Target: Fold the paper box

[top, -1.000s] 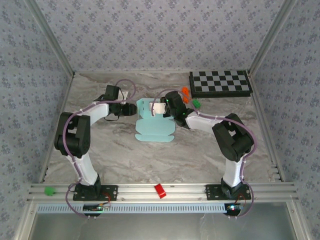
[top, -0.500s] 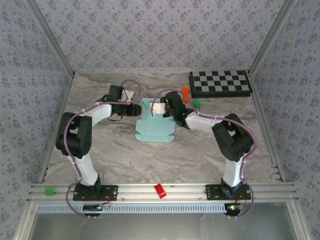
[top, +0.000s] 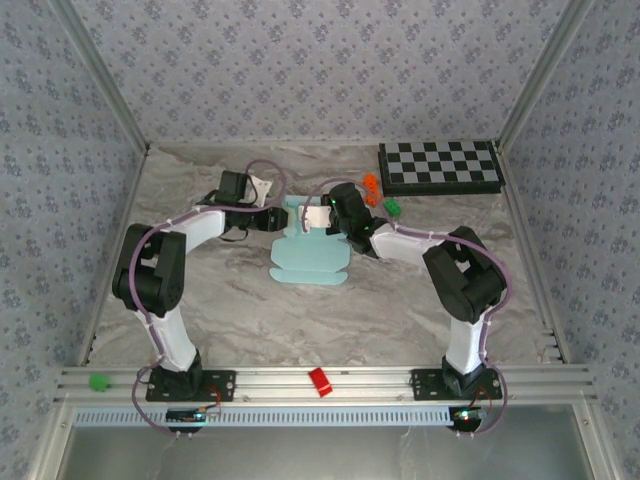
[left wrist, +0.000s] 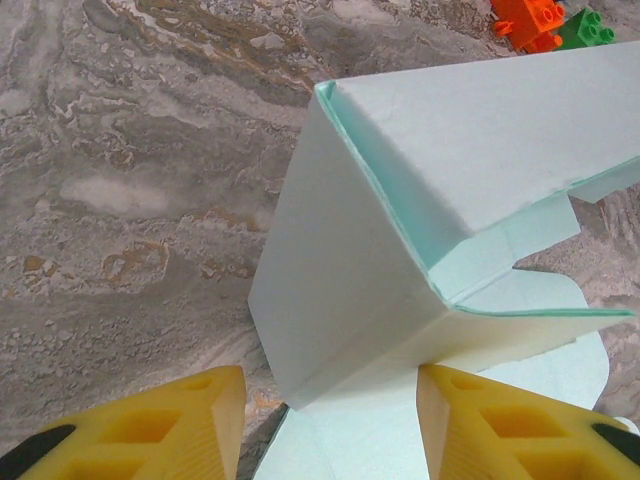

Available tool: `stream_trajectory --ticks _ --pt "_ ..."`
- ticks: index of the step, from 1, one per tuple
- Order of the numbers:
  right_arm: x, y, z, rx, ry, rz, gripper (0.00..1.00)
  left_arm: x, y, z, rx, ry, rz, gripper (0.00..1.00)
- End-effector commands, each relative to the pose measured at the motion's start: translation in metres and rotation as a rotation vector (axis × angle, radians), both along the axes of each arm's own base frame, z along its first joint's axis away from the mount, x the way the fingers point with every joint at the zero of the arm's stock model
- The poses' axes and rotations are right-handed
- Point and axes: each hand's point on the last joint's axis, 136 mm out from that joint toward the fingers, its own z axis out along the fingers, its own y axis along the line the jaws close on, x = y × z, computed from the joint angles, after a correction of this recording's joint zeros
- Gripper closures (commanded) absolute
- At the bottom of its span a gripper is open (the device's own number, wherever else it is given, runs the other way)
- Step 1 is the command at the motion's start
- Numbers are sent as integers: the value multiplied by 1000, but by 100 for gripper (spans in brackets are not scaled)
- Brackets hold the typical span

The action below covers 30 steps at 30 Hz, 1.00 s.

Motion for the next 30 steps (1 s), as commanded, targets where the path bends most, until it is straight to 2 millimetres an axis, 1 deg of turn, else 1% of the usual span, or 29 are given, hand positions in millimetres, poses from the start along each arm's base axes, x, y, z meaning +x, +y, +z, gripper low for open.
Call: stream_trajectory --ticks 1,11,17,26,30 --pt "-9 3 -22 -34 73 14 100 6 -11 1 -27 -33 -39 51" --pt "-13 6 -25 -35 86 26 100 13 -18 -5 -3 -72 -7 51" --pt "-14 7 -25 -33 89 26 100 20 -22 -4 -6 -110 19 52" --pt "-16 10 -26 -33 95 33 100 23 -25 -11 21 -138 45 52" --pt "-16 11 -27 -36 94 33 100 25 -22 -17 33 -128 67 55"
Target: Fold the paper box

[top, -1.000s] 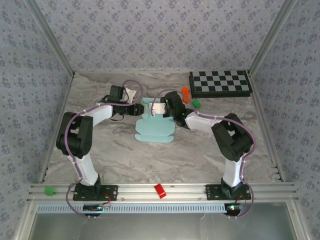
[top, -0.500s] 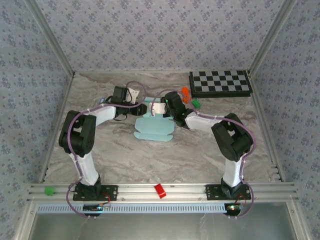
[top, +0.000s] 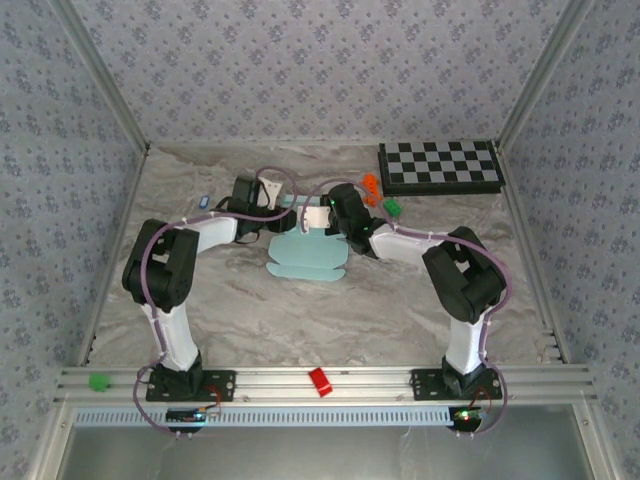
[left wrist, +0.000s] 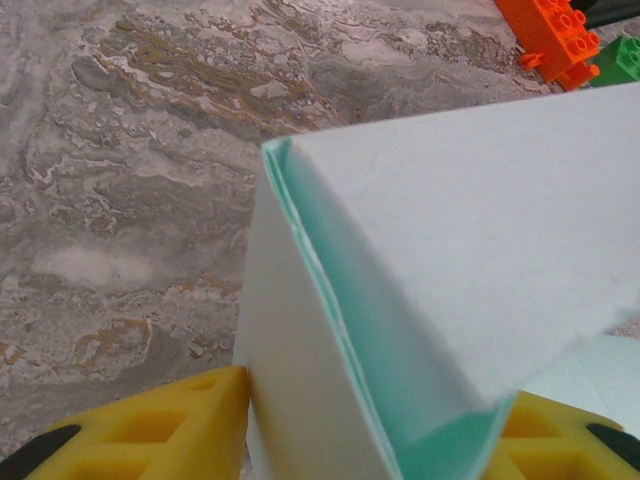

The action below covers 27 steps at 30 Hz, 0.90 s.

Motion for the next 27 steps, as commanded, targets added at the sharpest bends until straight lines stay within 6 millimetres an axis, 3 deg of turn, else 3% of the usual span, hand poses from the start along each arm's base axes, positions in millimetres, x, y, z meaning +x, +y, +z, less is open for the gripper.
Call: stream_trajectory --ticks 1,27 --pt "-14 8 -27 -40 92 32 100 7 -3 -4 2 -17 18 56" --pt "-12 10 -18 34 97 -8 100 0 4 -4 160 -66 58 96"
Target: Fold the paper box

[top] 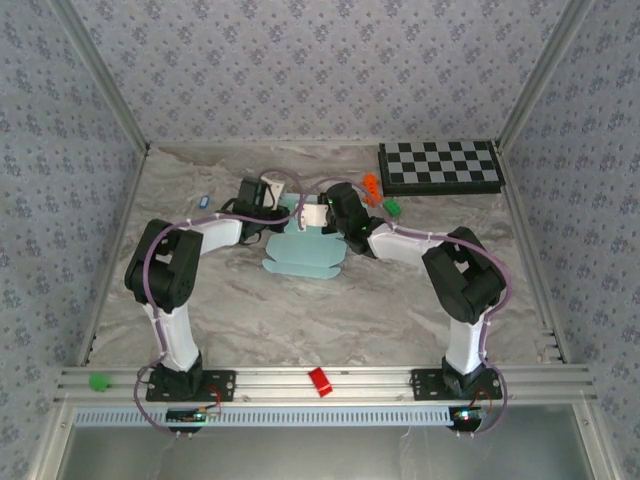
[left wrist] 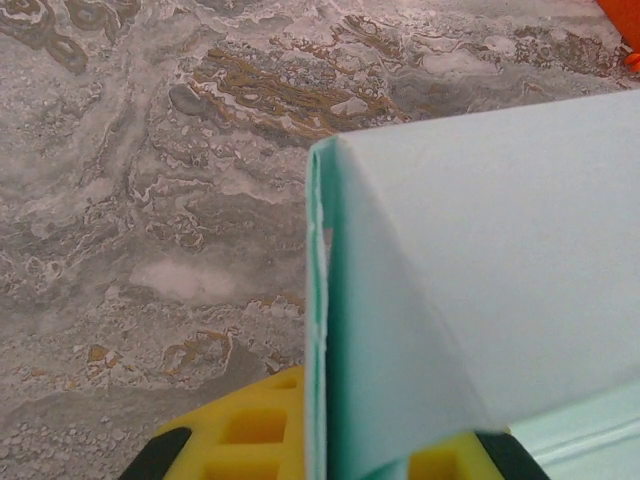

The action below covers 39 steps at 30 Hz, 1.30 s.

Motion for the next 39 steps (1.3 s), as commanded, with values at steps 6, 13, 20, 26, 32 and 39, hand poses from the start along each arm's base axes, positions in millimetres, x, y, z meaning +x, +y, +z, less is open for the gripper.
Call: stream_trajectory --ticks 6,13,20,26,32,39 --pt "-11 3 -14 48 79 -16 96 -13 -3 6 62 1 -5 99" --pt "-11 -1 21 172 70 -87 70 -16 6 12 65 17 54 100" --pt "-22 -9 68 319 82 -172 41 -23 18 25 63 45 139 100" --pt "-32 -32 124 573 170 -366 37 -34 44 33 86 130 316 100" --pt "-42 -57 116 754 462 -612 41 -54 45 38 48 231 376 100" --pt "-35 -63 95 793 666 -748 43 -68 45 53 24 244 370 100"
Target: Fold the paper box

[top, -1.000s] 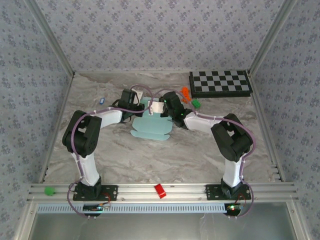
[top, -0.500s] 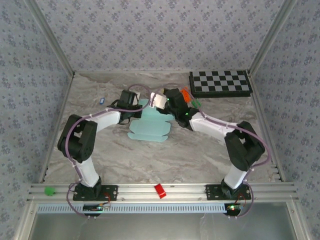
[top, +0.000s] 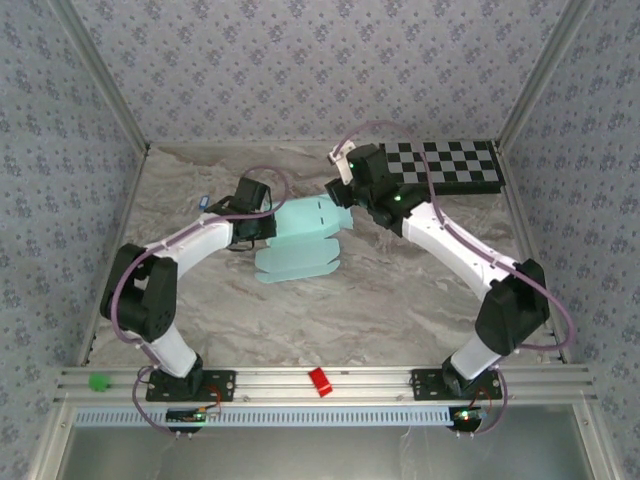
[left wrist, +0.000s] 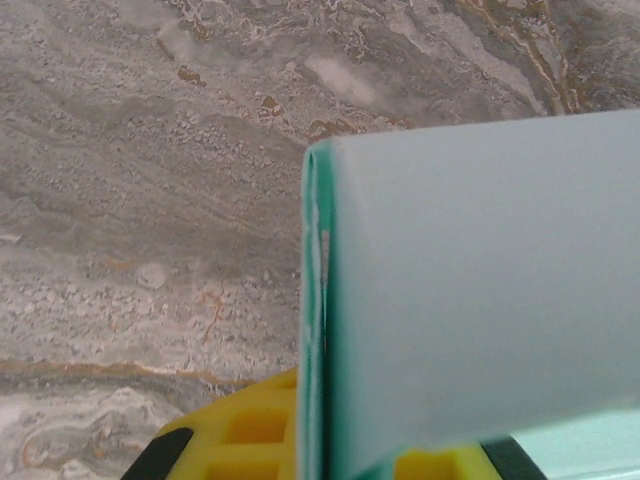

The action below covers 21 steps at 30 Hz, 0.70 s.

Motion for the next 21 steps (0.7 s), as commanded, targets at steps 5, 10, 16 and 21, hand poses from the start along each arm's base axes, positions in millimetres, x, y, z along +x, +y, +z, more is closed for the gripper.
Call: stream_trajectory --ticks 5,10,16,21 --pt "3 4 -41 59 270 -48 52 -9 -1 25 -30 -17 6 100" --pt "13 13 -44 57 283 -51 68 -9 -1 26 -27 -20 2 100" --pt "17 19 -56 15 319 -42 82 -8 -1 30 -24 -30 -2 100" --pt "16 24 -70 -22 347 -38 85 -8 -1 30 -25 -30 1 100"
